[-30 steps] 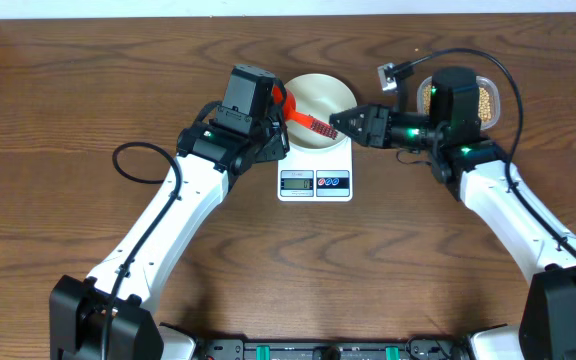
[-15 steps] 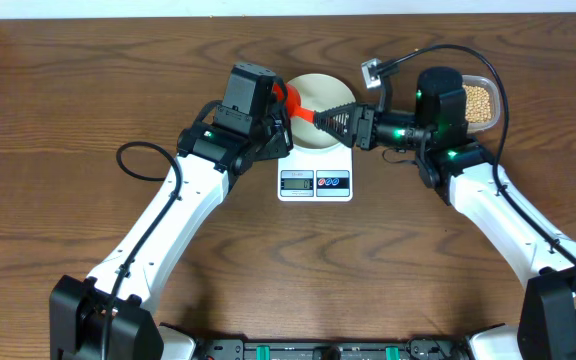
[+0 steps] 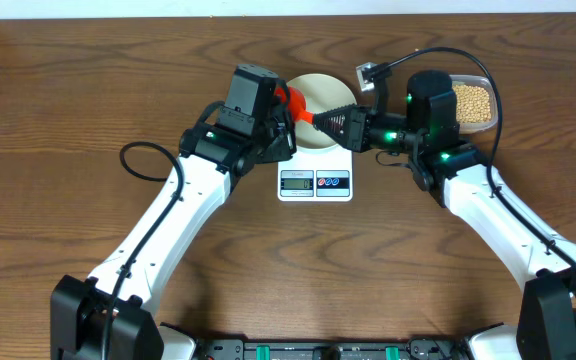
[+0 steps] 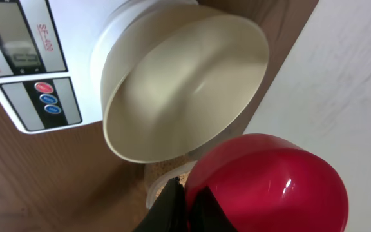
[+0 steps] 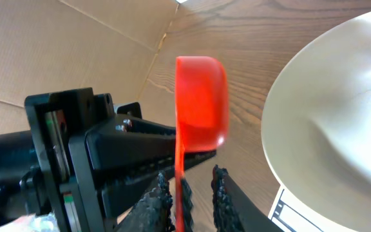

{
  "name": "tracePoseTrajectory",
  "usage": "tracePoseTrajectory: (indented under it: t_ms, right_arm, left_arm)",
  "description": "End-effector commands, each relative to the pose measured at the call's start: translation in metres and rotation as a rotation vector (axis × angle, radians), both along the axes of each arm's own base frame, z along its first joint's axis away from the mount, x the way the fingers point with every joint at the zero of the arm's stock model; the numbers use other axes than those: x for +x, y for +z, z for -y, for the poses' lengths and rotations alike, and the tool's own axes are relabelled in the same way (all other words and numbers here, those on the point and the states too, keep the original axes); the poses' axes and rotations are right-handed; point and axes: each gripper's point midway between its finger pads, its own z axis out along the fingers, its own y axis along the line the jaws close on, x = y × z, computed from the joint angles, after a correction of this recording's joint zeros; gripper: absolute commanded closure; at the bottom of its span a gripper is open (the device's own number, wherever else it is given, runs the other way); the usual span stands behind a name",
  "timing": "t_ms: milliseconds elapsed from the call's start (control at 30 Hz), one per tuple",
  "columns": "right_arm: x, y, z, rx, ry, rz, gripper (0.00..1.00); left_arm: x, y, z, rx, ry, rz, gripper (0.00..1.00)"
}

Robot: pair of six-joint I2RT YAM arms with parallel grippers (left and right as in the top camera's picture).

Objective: Scoop item into bowl and weigh 50g on scale
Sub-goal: 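Grasp the scoop handle with the right gripper from the left gripper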

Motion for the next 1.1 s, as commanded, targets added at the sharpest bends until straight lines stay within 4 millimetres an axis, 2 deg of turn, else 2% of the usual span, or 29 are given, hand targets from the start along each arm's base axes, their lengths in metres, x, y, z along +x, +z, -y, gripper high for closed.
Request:
tracePoseTrajectory:
  t_ms: [0, 533, 800, 867, 933, 1067]
  right_arm:
    - [-0.001, 0.004, -0.006, -0.01, 0.002, 0.027, 0.81]
    - [0.0, 0.003, -0.005, -0.012, -0.002, 0.028, 0.99]
    - [0.003, 0.003, -0.004, -0.023, -0.013, 0.043, 0.99]
    - [0.003, 0.003, -0.003, -0.023, -0.014, 0.043, 0.99]
    - [0.003, 0.002, -0.003, -0.025, -0.015, 0.038, 0.99]
    - [0.007, -0.005, 0.005, -0.043, -0.045, 0.011, 0.99]
  left_arm:
    - [-0.002, 0.001, 0.006, -0.032, 0.025, -0.024, 0.93]
    - [-0.002, 0.0, 0.006, -0.032, 0.025, -0.024, 0.93]
    - [-0.004, -0.001, 0.005, -0.027, 0.025, -0.032, 0.92]
    - [-0.006, -0.003, 0.004, -0.018, 0.021, -0.043, 0.83]
    - [-0.007, -0.004, 0.003, -0.009, 0.013, -0.044, 0.58]
    - [-0.007, -0.004, 0.003, 0.05, -0.07, -0.001, 0.44]
